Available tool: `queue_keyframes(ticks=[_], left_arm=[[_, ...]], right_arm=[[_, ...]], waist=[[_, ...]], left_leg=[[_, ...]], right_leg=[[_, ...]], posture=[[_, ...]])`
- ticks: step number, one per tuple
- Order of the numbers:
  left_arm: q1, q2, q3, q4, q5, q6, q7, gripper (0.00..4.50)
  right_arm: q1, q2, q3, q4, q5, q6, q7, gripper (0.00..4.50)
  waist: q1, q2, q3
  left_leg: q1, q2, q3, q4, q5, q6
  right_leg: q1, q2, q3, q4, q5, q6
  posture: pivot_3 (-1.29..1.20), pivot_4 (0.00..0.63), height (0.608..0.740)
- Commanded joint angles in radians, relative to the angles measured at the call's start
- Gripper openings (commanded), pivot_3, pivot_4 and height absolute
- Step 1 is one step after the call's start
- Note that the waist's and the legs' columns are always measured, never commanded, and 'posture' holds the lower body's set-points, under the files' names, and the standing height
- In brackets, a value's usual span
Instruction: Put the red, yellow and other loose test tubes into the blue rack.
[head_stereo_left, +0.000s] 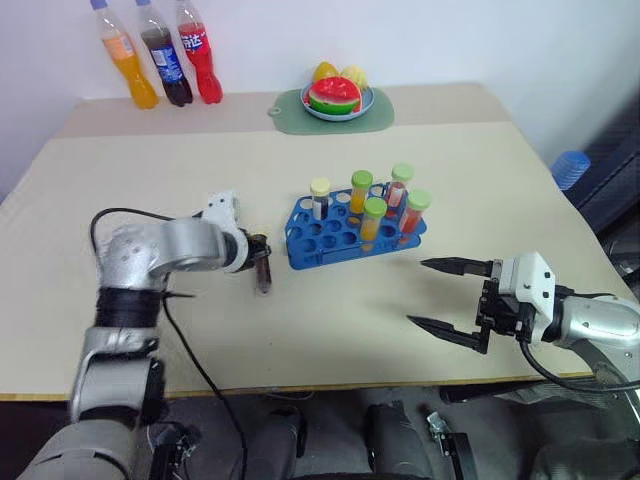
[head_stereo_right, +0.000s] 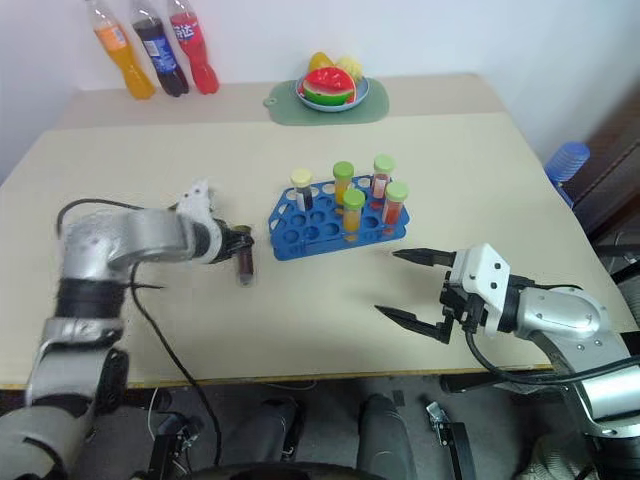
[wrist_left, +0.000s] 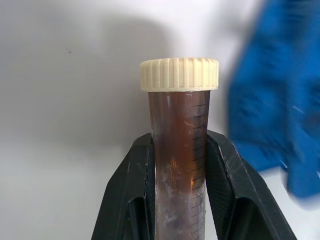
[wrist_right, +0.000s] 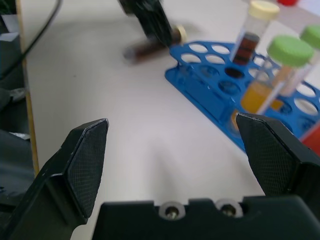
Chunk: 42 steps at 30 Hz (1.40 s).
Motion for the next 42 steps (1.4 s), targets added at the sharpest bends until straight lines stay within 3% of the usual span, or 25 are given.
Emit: queue_keyframes(ticks=[1,3,5,9,11,16,22,27,35,42], left_arm=[[0.111,0.130,0.086,-0.325,0.203,-0.092,-0.632,1.05],[0.171,0.185,0.047,-0.388,0.365,-0.208,-0.887,1.05],[0.197,0.179,-0.013,-0.421,0.561,-0.410,-1.097,1.05],[0.198,0.035,-0.162,-0.330,0.938,-0.825,-1.322,1.05],[0.167,-0.042,-0.224,-0.224,1.037,-0.956,-1.431,1.05],[0.038,-0.193,-0.243,0.072,1.088,-1.082,-1.638,1.05],[-0.074,-0.249,-0.218,0.339,1.131,-1.128,-1.800,1.05],[-0.159,-0.290,-0.198,0.521,1.186,-1.164,-1.827,1.05],[-0.200,-0.335,-0.224,0.671,1.317,-1.265,-1.875,1.05],[-0.155,-0.317,-0.240,0.685,1.404,-1.342,-1.903,1.05]], right_arm=[[0.022,0.043,-0.022,0.001,-0.008,-0.018,-0.045,4.50],[0.046,0.072,-0.017,0.016,-0.029,-0.032,-0.071,4.50],[0.080,0.101,-0.015,0.009,-0.046,-0.040,-0.100,4.50],[0.121,0.169,-0.025,-0.009,-0.065,-0.047,-0.179,4.50],[0.151,0.206,-0.033,-0.025,-0.074,-0.052,-0.221,4.50],[0.226,0.274,-0.031,-0.089,-0.111,-0.067,-0.310,4.50],[0.258,0.316,0.002,-0.145,-0.153,-0.072,-0.375,4.50],[0.290,0.341,0.043,-0.176,-0.186,-0.083,-0.408,4.50],[0.309,0.366,0.067,-0.200,-0.213,-0.090,-0.450,4.50],[0.300,0.369,0.076,-0.191,-0.218,-0.097,-0.459,4.50]], waist=[[-0.005,0.000,0.000],[0.002,0.001,-0.001],[0.014,0.002,-0.001],[0.018,0.001,-0.002],[0.015,0.001,-0.002],[0.012,0.000,-0.001],[0.001,0.000,-0.001],[0.001,0.000,-0.001],[-0.008,0.000,-0.002],[-0.012,0.000,-0.002]], left_leg=[[0.000,0.000,0.002,0.000,0.000,0.000],[0.001,0.000,0.005,-0.001,0.000,0.000],[0.003,0.001,0.006,-0.001,-0.002,0.003],[0.002,0.002,0.007,0.000,-0.003,0.005],[0.002,0.002,0.009,0.000,-0.003,0.005],[0.002,0.003,0.010,0.000,-0.003,0.007],[0.002,0.004,0.010,0.000,-0.005,0.010],[0.002,0.003,0.009,0.001,-0.005,0.009],[0.002,0.003,0.009,0.001,-0.005,0.009],[0.003,0.003,0.009,0.001,-0.005,0.010]], right_leg=[[0.000,0.000,0.000,0.000,0.000,0.000],[0.002,0.000,0.000,-0.001,0.000,-0.001],[0.006,0.000,0.000,-0.005,-0.002,-0.003],[0.009,0.000,-0.001,-0.013,0.000,-0.006],[0.009,0.000,0.000,-0.014,0.000,-0.005],[0.008,0.001,0.000,-0.014,0.002,-0.002],[0.008,0.002,0.000,-0.014,0.003,0.000],[0.008,0.002,0.000,-0.013,0.003,0.001],[0.008,0.002,0.000,-0.013,0.004,0.002],[0.008,0.002,0.000,-0.013,0.004,0.002]], posture=[[0.00,0.150,0.740],[0.00,0.150,0.740],[0.00,0.150,0.740],[0.00,0.150,0.740],[0.00,0.150,0.740],[0.00,0.150,0.740],[0.00,0.150,0.740],[0.00,0.150,0.740],[0.00,0.150,0.740],[0.00,0.150,0.740]])
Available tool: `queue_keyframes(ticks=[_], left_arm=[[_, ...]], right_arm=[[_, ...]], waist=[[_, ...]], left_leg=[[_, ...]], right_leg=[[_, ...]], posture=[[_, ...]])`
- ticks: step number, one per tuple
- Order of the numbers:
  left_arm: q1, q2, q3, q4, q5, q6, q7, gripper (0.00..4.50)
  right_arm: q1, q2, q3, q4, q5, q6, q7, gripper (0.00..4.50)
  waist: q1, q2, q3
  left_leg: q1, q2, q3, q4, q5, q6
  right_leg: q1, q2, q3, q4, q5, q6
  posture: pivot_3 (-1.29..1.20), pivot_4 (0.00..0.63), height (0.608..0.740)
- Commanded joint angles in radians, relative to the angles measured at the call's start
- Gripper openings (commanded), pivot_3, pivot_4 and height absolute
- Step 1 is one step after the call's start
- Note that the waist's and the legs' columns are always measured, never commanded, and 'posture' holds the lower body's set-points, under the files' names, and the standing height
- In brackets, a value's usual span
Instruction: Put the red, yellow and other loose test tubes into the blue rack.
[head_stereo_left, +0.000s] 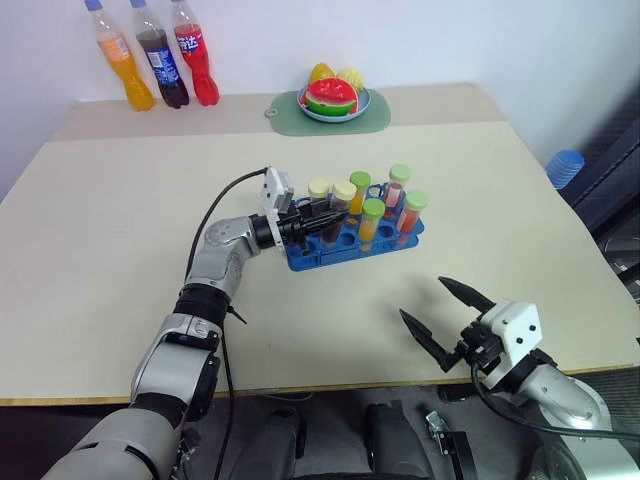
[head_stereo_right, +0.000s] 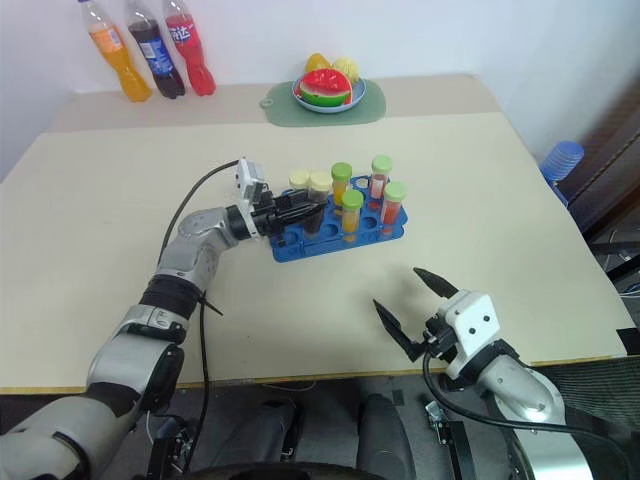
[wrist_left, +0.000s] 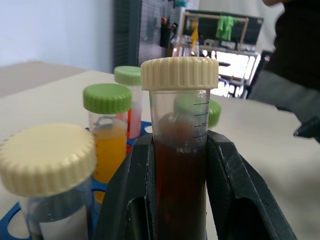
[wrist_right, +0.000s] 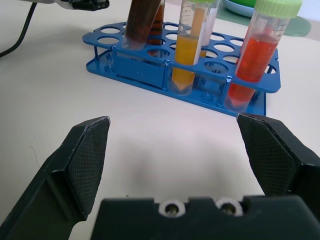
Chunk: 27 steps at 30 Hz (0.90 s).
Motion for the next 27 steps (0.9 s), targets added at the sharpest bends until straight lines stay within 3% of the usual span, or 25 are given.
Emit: queue_keyframes(ticks=[1,4,8,9,17,27], left_arm=[[0.031,0.008,-0.014,0.020,0.064,-0.046,-0.003,1.05],[0.038,0.000,-0.007,0.023,0.075,-0.060,0.004,2.18],[0.048,-0.021,0.027,0.011,0.082,-0.097,0.053,4.27],[0.059,-0.020,0.035,-0.025,0.063,-0.077,0.045,4.48],[0.266,0.053,0.096,-0.366,0.023,0.001,0.121,4.48],[0.625,0.262,0.213,-0.700,-0.068,0.142,0.138,4.48]], right_arm=[[-0.018,0.008,0.006,-0.037,-0.001,-0.026,-0.006,4.50],[-0.037,0.004,0.006,-0.028,0.001,-0.024,0.000,4.50],[-0.060,-0.005,0.000,-0.013,0.005,-0.020,0.010,4.50],[-0.069,-0.006,-0.002,-0.010,0.006,-0.017,0.009,4.50],[-0.098,0.004,-0.050,0.051,-0.018,-0.011,-0.037,4.50],[-0.001,-0.015,-0.222,0.087,0.083,-0.010,0.008,4.50]], waist=[[0.000,0.000,0.000],[0.000,0.000,0.000],[0.000,0.000,0.000],[-0.001,0.000,0.000],[-0.007,0.001,-0.001],[0.000,0.001,-0.001]], left_leg=[[0.000,0.000,0.000,0.000,0.000,0.000],[0.000,0.000,0.000,0.000,0.000,0.000],[0.000,0.000,0.000,0.000,0.000,0.000],[0.000,0.000,0.000,0.000,0.000,0.000],[0.000,0.001,-0.003,-0.001,0.000,-0.001],[0.000,0.001,-0.005,-0.001,-0.001,0.002]], right_leg=[[0.000,0.000,0.000,0.000,0.000,0.000],[0.000,0.000,0.000,0.000,0.000,0.000],[-0.001,0.000,0.000,0.000,0.000,0.000],[0.000,0.000,0.000,0.000,0.000,0.000],[-0.001,0.000,0.001,0.000,0.000,0.000],[-0.001,0.000,0.000,0.001,0.000,0.000]], posture=[[0.00,0.150,0.740],[0.00,0.150,0.740],[0.00,0.150,0.740],[0.00,0.150,0.740],[0.00,0.150,0.740],[0.00,0.150,0.740]])
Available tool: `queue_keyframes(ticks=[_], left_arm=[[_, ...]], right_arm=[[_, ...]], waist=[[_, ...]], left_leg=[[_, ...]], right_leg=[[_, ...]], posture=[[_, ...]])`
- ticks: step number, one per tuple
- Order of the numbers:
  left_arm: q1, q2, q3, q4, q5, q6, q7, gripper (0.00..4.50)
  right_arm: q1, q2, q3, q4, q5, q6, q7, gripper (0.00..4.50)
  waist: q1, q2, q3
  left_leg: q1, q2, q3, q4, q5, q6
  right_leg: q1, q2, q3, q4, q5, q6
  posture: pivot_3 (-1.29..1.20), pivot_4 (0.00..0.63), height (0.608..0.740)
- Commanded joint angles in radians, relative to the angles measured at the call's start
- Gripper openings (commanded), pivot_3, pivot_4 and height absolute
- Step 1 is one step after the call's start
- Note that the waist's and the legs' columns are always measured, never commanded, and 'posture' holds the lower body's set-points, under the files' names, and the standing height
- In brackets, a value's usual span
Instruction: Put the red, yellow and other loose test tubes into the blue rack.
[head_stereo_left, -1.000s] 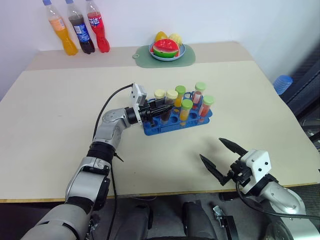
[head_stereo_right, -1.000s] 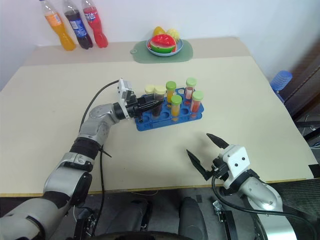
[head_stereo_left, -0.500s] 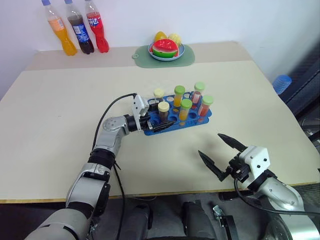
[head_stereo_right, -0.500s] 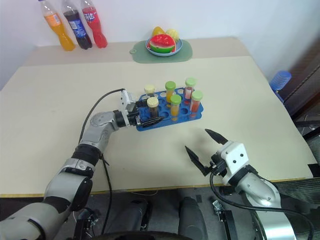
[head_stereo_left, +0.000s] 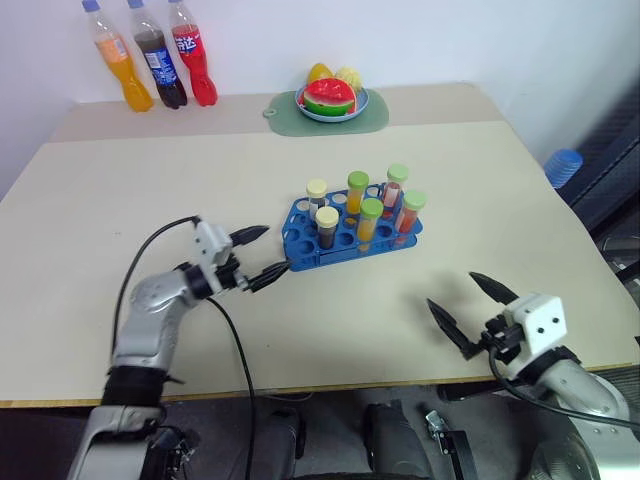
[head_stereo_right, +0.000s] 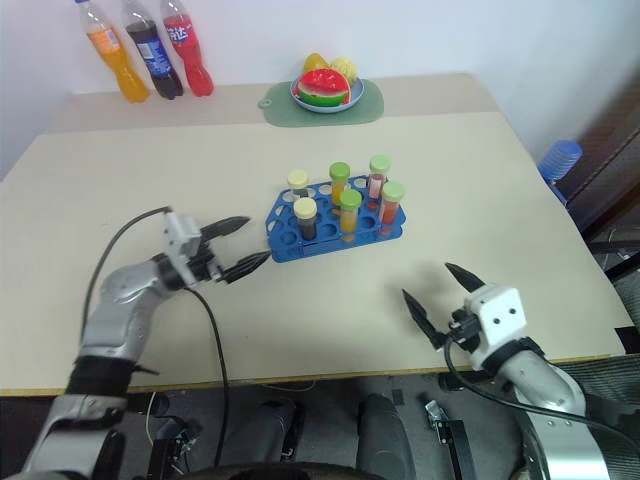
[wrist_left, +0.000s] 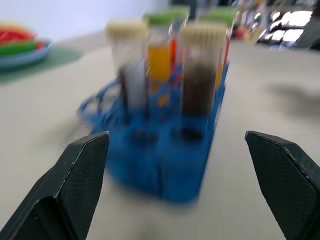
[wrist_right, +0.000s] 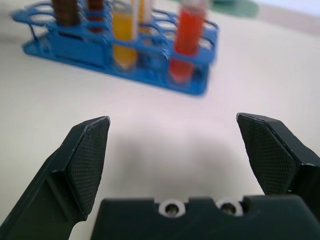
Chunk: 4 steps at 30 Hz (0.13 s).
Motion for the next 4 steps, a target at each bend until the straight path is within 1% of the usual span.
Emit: queue_keyframes(ticks=[1,4], left_arm=[[0.082,0.043,0.042,-0.134,-0.060,0.059,0.002,4.48],[0.165,0.079,0.041,-0.198,-0.066,0.117,0.012,4.48]], right_arm=[[-0.007,-0.010,-0.071,-0.002,0.059,-0.004,0.019,4.50],[-0.016,-0.018,-0.083,0.025,0.073,0.001,0.035,4.50]], waist=[[0.001,0.000,0.000],[-0.001,0.000,0.000]], left_leg=[[0.000,0.000,0.000,0.000,0.000,0.000],[0.001,0.000,0.000,0.000,0.000,0.000]], right_leg=[[0.000,0.000,0.000,0.000,0.000,0.000],[0.001,0.000,0.000,0.000,0.000,0.000]], posture=[[0.00,0.150,0.740],[0.00,0.150,0.740]])
